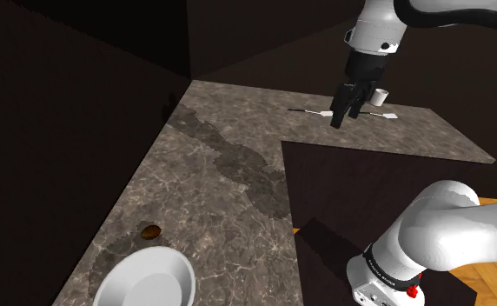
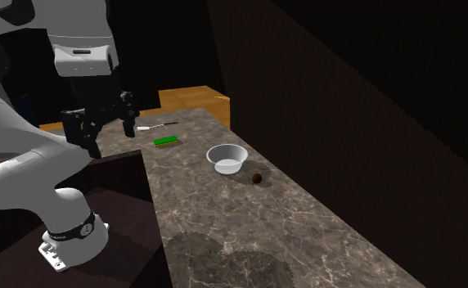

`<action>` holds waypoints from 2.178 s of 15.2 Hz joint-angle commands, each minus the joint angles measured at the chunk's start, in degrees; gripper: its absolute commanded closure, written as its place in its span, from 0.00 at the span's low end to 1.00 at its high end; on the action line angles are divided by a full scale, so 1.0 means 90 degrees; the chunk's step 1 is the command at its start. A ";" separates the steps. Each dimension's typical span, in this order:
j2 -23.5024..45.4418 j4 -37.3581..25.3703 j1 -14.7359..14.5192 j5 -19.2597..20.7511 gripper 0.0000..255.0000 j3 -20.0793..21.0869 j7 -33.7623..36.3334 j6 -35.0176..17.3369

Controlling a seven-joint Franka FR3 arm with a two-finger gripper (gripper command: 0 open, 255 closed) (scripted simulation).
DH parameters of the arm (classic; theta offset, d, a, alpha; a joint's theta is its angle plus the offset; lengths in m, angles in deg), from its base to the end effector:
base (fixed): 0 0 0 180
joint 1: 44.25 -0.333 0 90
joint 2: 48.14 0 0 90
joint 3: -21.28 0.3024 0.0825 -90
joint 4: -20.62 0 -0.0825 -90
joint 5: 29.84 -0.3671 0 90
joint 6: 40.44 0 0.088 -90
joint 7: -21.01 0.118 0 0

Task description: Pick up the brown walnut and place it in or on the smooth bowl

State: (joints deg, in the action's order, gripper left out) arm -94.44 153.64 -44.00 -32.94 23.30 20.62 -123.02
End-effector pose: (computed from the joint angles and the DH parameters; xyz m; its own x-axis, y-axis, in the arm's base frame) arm 0.2791 0.0188 0.5807 0.9969 0.0319 -0.0723 0.0299 -0.9991 -0.0290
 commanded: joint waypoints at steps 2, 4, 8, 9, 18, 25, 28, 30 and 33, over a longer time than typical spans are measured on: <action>0.0072 0.0078 -0.0034 -0.0086 0.00 0.0110 0.0108 -0.0157; 0.0243 0.0210 -0.0101 -0.0253 0.00 0.0332 0.0320 -0.0475; 0.0686 0.0378 -0.0233 -0.0553 0.00 0.0778 0.0732 -0.1129; 0.0817 0.0400 -0.0264 -0.0619 0.00 0.0890 0.0834 -0.1295; 0.2342 0.0219 -0.0455 -0.0959 0.00 0.1891 0.1763 -0.2765; 0.3888 -0.0380 -0.0519 -0.0717 0.00 0.2600 0.2629 -0.3768; 0.4630 -0.0757 -0.0568 -0.0425 0.00 0.2843 0.3073 -0.4117; 0.5146 -0.1049 -0.0632 -0.0171 0.00 0.2962 0.3389 -0.4311; 0.5938 -0.1553 -0.0795 0.0270 0.00 0.3059 0.3873 -0.4530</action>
State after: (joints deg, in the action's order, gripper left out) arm -43.10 140.76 -50.62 -31.70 50.49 53.95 -162.92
